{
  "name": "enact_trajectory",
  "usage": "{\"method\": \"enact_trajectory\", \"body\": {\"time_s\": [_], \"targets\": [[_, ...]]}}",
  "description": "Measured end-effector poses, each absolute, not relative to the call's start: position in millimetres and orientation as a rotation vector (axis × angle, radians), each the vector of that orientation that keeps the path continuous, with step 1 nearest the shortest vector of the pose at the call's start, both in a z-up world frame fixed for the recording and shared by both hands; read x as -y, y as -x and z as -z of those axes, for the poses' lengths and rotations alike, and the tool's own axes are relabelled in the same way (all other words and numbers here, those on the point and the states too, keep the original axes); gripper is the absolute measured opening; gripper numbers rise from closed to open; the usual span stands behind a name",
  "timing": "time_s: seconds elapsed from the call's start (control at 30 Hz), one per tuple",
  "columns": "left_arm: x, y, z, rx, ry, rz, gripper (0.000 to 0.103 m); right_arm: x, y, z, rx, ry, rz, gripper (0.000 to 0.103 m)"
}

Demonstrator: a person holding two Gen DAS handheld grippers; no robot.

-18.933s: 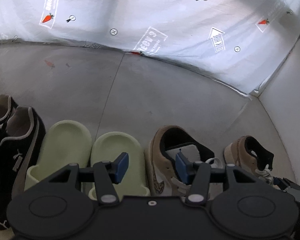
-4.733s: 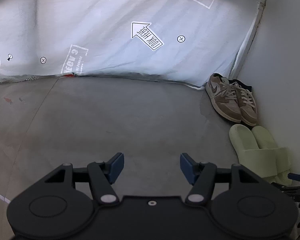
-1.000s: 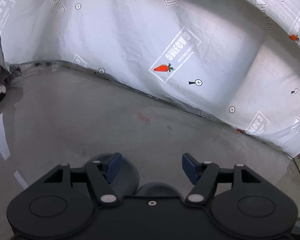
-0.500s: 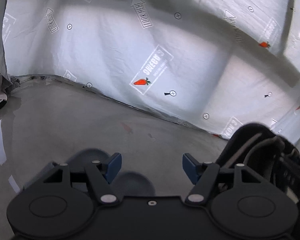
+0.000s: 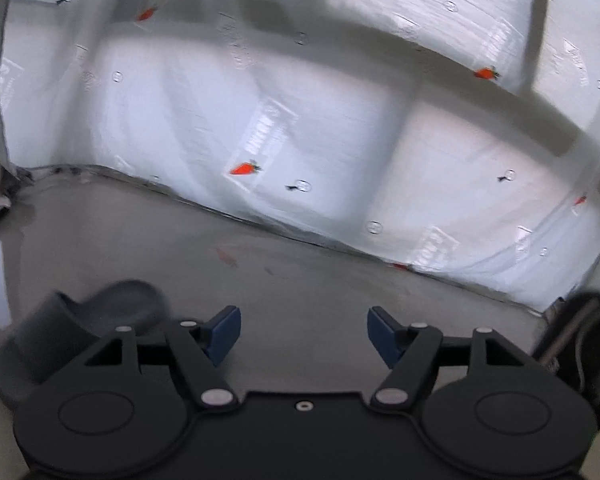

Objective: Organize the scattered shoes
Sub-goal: 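Carry the black sneakers toward the tan sneakers in the corner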

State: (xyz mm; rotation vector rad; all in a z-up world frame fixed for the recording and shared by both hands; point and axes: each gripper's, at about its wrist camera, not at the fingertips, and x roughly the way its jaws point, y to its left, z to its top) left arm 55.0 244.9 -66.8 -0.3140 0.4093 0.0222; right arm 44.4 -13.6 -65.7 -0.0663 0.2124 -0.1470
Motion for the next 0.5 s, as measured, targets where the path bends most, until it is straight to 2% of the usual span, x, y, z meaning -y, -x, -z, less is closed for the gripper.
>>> {"method": "enact_trajectory", "body": {"time_s": [0.33,0.5], "targets": [[-74.8,-75.8,86.6,-0.423,0.298,0.046,0.071,230.9,-8.5,84.8,-0.318,0.09,0.365,0.043],[-12.9,-86.8,95.0,-0.456,0.355,0.052,0.071,313.2,-14.7,90.1,-0.349,0.06,0.391,0.043]]}}
